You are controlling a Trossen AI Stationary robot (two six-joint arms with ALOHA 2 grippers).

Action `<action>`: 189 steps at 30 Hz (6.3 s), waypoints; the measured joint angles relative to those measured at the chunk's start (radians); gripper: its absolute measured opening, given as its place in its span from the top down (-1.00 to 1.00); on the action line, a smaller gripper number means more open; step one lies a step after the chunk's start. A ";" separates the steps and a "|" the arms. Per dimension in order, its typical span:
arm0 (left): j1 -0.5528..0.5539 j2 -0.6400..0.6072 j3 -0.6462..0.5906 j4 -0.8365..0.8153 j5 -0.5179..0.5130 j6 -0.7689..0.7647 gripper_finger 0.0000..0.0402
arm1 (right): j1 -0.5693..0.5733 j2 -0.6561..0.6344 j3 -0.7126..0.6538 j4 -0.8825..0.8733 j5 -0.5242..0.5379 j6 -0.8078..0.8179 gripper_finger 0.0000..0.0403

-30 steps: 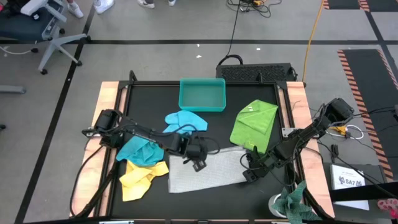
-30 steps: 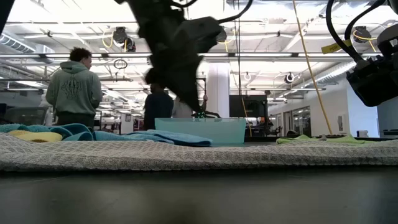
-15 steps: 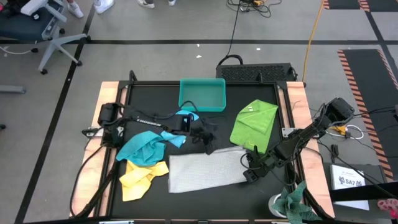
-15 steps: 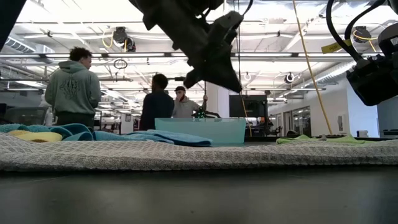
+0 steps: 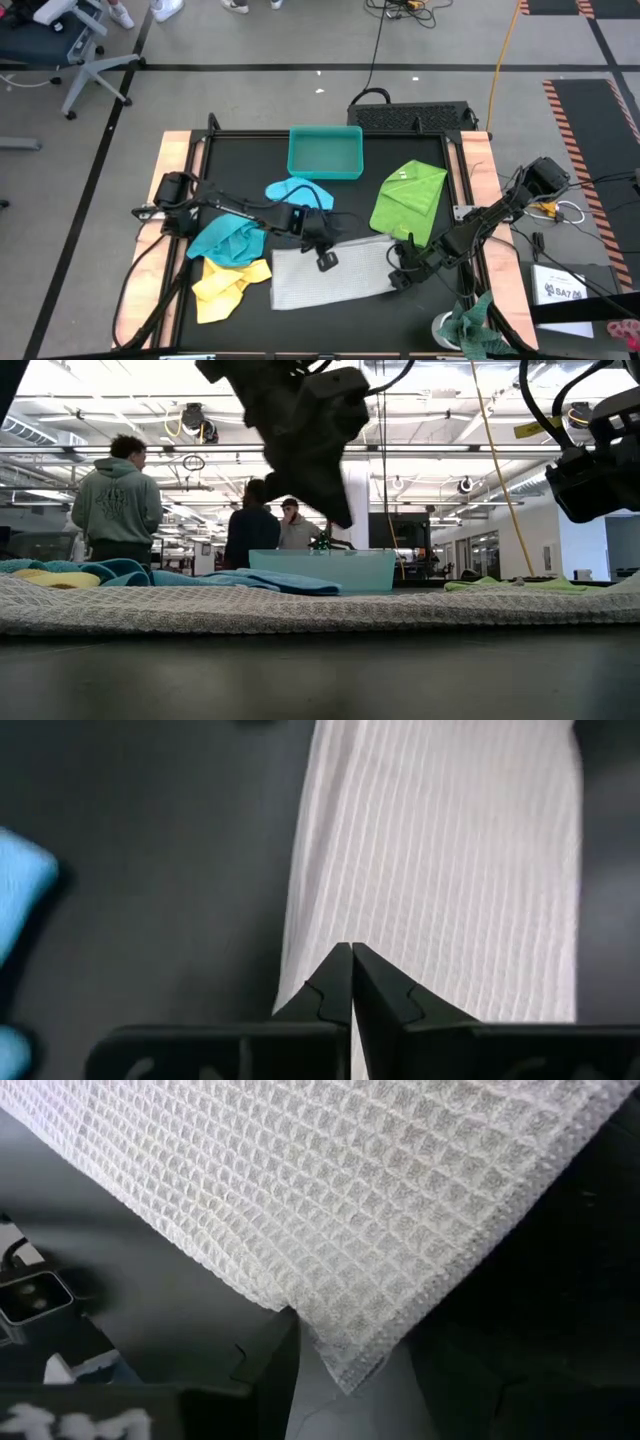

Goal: Fold microfiber towels
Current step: Fold the gray microfiber towel

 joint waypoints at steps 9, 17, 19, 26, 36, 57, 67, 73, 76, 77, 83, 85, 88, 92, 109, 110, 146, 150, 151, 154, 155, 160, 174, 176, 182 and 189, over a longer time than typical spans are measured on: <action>-0.044 0.000 0.000 -0.075 0.008 -0.103 0.93 | 0.000 0.000 -0.002 -0.009 0.042 -0.007 0.18; -0.102 0.000 0.000 -0.120 0.041 -0.165 0.98 | 0.000 0.000 -0.002 -0.027 0.037 -0.007 0.65; -0.116 0.000 0.000 -0.140 0.041 -0.189 0.96 | 0.002 0.000 -0.002 -0.023 0.017 -0.007 0.81; -0.157 0.000 0.000 -0.169 0.034 -0.244 0.97 | 0.002 0.000 -0.002 -0.044 -0.097 -0.043 0.96; -0.151 0.000 0.000 -0.139 0.003 -0.255 0.97 | 0.002 -0.003 -0.002 -0.097 -0.146 -0.088 0.86; -0.153 0.000 -0.001 -0.455 -0.029 -0.438 0.99 | -0.038 -0.208 -0.002 0.070 -0.020 -0.194 0.42; -0.153 0.000 -0.001 -0.447 -0.023 -0.457 0.91 | -0.037 -0.207 -0.002 -0.056 -0.096 -0.164 0.58; -0.153 0.000 -0.001 -0.447 -0.022 -0.456 0.98 | -0.040 -0.207 -0.002 -0.019 -0.089 -0.167 0.90; -0.154 0.000 -0.001 -0.448 -0.027 -0.458 0.97 | -0.048 -0.207 -0.001 -0.019 -0.085 -0.180 0.97; -0.155 0.000 -0.001 -0.451 -0.034 -0.463 0.98 | -0.054 -0.206 0.000 -0.022 -0.076 -0.182 0.97; -0.181 -0.030 -0.001 -0.535 -0.082 -0.500 0.99 | -0.116 -0.160 0.052 -0.023 -0.070 -0.271 0.99; -0.194 -0.047 -0.001 -0.587 -0.106 -0.529 0.99 | -0.138 -0.136 0.081 -0.031 -0.094 -0.308 0.99; -0.214 -0.077 -0.001 -0.667 -0.132 -0.581 0.99 | -0.173 -0.085 0.138 -0.035 -0.132 -0.370 0.99; -0.250 -0.106 -0.001 -0.744 -0.163 -0.653 0.99 | -0.225 0.001 0.223 -0.035 -0.195 -0.474 1.00; -0.446 -0.127 -0.001 -0.848 -0.152 -0.971 1.00 | -0.361 0.504 0.733 -0.065 -0.465 -0.914 1.00; -0.457 -0.127 -0.001 -0.858 -0.146 -0.992 1.00 | -0.363 0.532 0.762 -0.063 -0.477 -0.927 1.00; -0.558 -0.127 -0.001 -0.847 -0.100 -1.223 1.00 | -0.402 0.741 1.071 -0.020 -0.508 -1.191 0.67; -0.558 -0.127 -0.001 -0.847 -0.099 -1.223 1.00 | -0.399 0.741 1.071 0.037 -0.458 -1.179 0.39; -0.558 -0.127 -0.001 -0.847 -0.099 -1.224 1.00 | -0.398 0.741 1.071 0.051 -0.445 -1.178 0.33; -0.558 -0.127 -0.001 -0.847 -0.099 -1.234 1.00 | -0.398 0.741 1.071 0.080 -0.433 -1.174 0.17; -0.558 -0.127 -0.001 -0.847 -0.098 -1.235 1.00 | -0.398 0.741 1.071 0.081 -0.433 -1.174 0.13; -0.543 -0.127 -0.001 -0.767 -0.066 -1.258 1.00 | -0.418 0.731 1.070 -0.005 -0.480 -1.176 0.07; -0.498 -0.040 0.000 -0.383 -0.116 -1.454 1.00 | -0.539 0.534 1.069 -0.569 -0.404 -1.395 0.18; -0.498 -0.008 -0.001 -0.371 -0.084 -1.491 0.99 | -0.548 0.498 1.069 -0.630 -0.361 -1.422 0.18; -0.475 0.023 -0.001 -0.334 -0.067 -1.548 0.99 | -0.561 0.387 1.069 -0.732 -0.277 -1.503 0.18; -0.432 0.021 -0.001 -0.323 -0.065 -1.478 0.96 | -0.582 0.299 1.069 -0.822 -0.242 -1.573 0.18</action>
